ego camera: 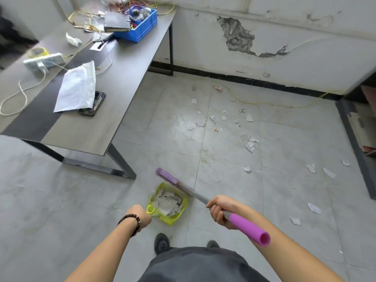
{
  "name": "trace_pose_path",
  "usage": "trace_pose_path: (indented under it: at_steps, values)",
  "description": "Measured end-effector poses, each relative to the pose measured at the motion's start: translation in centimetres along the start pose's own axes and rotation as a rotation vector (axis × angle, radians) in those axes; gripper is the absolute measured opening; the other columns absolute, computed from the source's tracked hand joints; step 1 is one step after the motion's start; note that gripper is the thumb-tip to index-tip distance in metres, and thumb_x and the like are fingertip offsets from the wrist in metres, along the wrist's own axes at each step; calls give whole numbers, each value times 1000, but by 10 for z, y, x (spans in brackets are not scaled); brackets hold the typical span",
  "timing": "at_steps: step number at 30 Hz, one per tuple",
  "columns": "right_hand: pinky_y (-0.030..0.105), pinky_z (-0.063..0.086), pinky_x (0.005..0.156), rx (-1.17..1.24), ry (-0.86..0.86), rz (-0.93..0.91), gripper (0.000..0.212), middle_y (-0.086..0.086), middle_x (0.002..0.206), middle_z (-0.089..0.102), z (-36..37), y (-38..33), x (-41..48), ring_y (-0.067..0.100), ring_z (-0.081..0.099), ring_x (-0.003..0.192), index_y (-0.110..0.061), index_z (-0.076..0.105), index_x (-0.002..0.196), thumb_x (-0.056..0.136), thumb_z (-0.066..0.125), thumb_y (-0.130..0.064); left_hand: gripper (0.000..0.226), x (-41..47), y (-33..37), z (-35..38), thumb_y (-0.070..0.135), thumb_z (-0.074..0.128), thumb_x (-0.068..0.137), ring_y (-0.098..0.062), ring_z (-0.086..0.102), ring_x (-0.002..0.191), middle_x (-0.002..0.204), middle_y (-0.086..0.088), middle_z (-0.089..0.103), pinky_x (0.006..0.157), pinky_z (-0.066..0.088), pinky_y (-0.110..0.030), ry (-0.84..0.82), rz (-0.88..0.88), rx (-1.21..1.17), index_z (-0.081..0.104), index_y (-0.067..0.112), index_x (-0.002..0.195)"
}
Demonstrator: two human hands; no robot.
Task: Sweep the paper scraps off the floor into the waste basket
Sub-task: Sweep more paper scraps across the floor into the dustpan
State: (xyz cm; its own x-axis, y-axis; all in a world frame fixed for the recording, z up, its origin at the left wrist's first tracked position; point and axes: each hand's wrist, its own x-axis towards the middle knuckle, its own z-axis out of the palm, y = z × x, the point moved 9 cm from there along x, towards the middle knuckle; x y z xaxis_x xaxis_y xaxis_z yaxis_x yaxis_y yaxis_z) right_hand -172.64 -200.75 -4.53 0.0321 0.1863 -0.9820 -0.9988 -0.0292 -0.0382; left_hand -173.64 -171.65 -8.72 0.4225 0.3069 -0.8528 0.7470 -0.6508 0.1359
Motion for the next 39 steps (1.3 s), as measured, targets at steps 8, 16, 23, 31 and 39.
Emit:
trace_pose_path:
  at_steps: [8, 16, 23, 31, 39]
  values:
    - [12, 25, 27, -204, 41, -144, 35, -7, 37, 31, -27, -3, -3, 4, 29, 24, -16, 36, 60, 90, 43, 0, 23, -54, -62, 57, 19, 55, 84, -23, 47, 55, 61, -2, 47, 46, 32, -22, 217, -173, -174, 45, 13, 64]
    - [13, 29, 28, -420, -50, -121, 29, -3, 42, 37, 0, 40, 18, 5, 32, 28, -12, 40, 63, 87, 41, 4, 27, -132, -128, 151, 26, 51, 88, -23, 49, 59, 61, 0, 48, 45, 30, -24, 292, -357, -329, 45, 15, 64]
    - [15, 29, 28, -665, -159, 8, 32, -4, 41, 37, 70, 118, 16, 6, 32, 28, -12, 41, 59, 86, 43, 4, 25, -206, -210, 209, 21, 52, 86, -21, 50, 60, 60, 1, 49, 44, 29, -24, 356, -544, -568, 46, 16, 63]
    - [12, 25, 27, -918, -235, 112, 37, -7, 39, 32, 188, 229, 1, 5, 30, 25, -18, 35, 56, 87, 43, 2, 30, -281, -349, 258, 31, 58, 86, -23, 55, 62, 61, 1, 54, 45, 32, -25, 483, -754, -852, 50, 16, 61]
    - [12, 26, 26, -955, -347, 186, 36, -10, 42, 31, 341, 364, -3, 3, 31, 26, -21, 34, 59, 89, 45, -3, 43, -326, -523, 287, 32, 61, 87, -24, 43, 46, 46, 0, 44, 47, 33, -24, 644, -804, -1236, 45, 15, 50]
